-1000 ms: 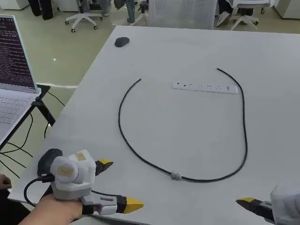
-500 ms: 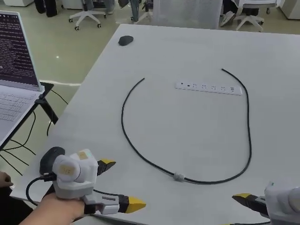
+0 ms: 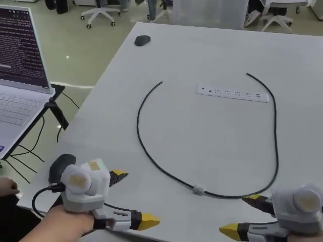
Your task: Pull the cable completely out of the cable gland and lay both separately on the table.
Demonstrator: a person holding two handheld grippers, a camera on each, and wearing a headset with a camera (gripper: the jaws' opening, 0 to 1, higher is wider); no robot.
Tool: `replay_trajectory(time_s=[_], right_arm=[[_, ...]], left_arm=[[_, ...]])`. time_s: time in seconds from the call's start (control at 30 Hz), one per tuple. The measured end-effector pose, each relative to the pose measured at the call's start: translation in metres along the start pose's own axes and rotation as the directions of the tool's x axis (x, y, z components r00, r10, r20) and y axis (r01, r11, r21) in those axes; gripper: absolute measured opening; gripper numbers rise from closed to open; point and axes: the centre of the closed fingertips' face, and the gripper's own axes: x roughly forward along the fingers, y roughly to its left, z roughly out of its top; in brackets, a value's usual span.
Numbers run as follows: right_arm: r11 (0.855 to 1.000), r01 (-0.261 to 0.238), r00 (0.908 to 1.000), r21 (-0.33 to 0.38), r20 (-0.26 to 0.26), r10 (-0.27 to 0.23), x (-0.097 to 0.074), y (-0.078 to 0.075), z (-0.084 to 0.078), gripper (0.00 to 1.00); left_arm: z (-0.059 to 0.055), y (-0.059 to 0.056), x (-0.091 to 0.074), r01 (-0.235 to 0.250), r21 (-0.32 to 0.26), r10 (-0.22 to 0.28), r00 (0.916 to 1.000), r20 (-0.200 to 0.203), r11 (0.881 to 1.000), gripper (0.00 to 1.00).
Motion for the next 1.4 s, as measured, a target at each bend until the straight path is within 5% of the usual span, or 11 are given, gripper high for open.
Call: replay_trajectory(time_s=[0.53,1.4], right_arm=[[0.996,0.018,0.9964,-0.092,-0.081,-0.026,0.026,-0.015,0.021,0.61],[0.984,-0.017,0.9781,-0.179,-0.207,-0.021,0.068,-0.036,0.029,0.44]], left_arm=[[-0.003,0.005,0.000,0.009,0.002,-0.009,1.0000,-0.002,1.000,0.96],[-0.009,0.009,0.004,0.019,-0.022,-0.020,0.9996,-0.019,1.000,0.94]])
